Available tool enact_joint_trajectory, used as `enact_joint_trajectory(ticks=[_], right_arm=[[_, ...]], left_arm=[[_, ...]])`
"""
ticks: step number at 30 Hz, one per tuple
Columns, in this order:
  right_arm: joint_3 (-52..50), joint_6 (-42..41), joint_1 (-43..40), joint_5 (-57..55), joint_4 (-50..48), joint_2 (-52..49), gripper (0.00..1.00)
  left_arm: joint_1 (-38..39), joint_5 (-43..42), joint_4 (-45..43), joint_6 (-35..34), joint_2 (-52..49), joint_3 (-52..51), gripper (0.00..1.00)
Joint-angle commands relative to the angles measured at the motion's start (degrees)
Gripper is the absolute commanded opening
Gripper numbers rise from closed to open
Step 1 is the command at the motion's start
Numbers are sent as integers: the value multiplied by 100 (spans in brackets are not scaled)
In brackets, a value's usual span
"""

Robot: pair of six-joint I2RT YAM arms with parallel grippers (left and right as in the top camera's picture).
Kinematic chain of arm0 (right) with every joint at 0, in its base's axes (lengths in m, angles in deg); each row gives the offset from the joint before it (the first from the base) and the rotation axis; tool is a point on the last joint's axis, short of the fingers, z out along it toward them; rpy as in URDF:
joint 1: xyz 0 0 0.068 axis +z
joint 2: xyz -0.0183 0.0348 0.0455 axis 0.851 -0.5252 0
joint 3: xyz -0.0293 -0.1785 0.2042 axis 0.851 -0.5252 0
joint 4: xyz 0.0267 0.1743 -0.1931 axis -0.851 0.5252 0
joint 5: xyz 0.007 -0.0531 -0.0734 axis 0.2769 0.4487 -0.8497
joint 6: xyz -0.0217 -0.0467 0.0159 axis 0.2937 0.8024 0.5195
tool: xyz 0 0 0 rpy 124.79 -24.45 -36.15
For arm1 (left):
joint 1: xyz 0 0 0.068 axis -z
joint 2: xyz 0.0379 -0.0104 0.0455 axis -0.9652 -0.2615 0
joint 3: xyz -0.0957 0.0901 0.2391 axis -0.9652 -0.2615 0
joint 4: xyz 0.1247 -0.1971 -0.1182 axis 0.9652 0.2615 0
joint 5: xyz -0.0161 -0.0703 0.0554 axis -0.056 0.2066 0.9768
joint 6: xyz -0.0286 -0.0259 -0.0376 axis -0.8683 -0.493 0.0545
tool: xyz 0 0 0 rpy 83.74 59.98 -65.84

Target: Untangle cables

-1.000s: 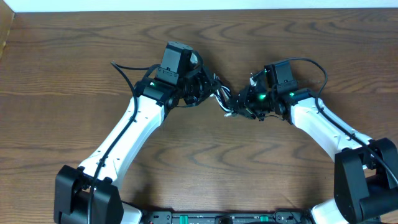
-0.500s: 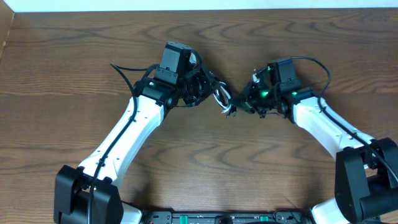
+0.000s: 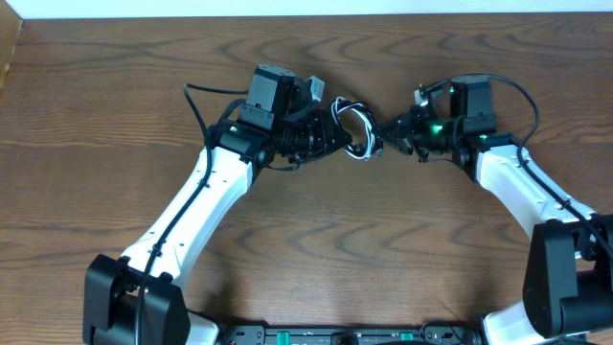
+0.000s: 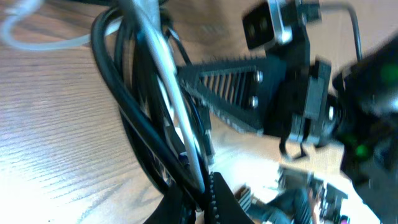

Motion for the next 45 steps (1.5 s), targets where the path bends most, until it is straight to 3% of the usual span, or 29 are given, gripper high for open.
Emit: enact_joint_trajectory(ticks=[1,5,9,13,22,24,27,30,39,45], right_arm=[[68,72,-44,595,-195,-13,1],[68,-144,-66,1187,-798,-13,1],[68,-420,-55,1351,-1246,-13,1],[68,-302,59,1191,-1104,-13,1],[68,186,752,-719,-111,-13,2],[68,186,857,-1064,-50,-13,9],[68,188,879,-1134,-42,-13,33],[68,361,817,-1038,-28,-13,46],[68,1178,208,-1023,938,-11,47],[68,1939,-122,-1679,1921,-11,48]], left_arm=[[-4,-721,50,1064,72,68,7],[-4,-772,227,1611,72,68,7],[-4,-857,304,1652,72,68,8],[-4,-1003,273,1648,72,68,8],[-2,-1974,-645,706,72,68,7],[-4,-2116,-739,632,72,68,8],[-4,-2146,-732,540,72,68,8],[-4,-2142,-802,411,72,68,8],[-48,-1943,-780,570,72,68,7],[-39,-542,625,1513,50,52,8]])
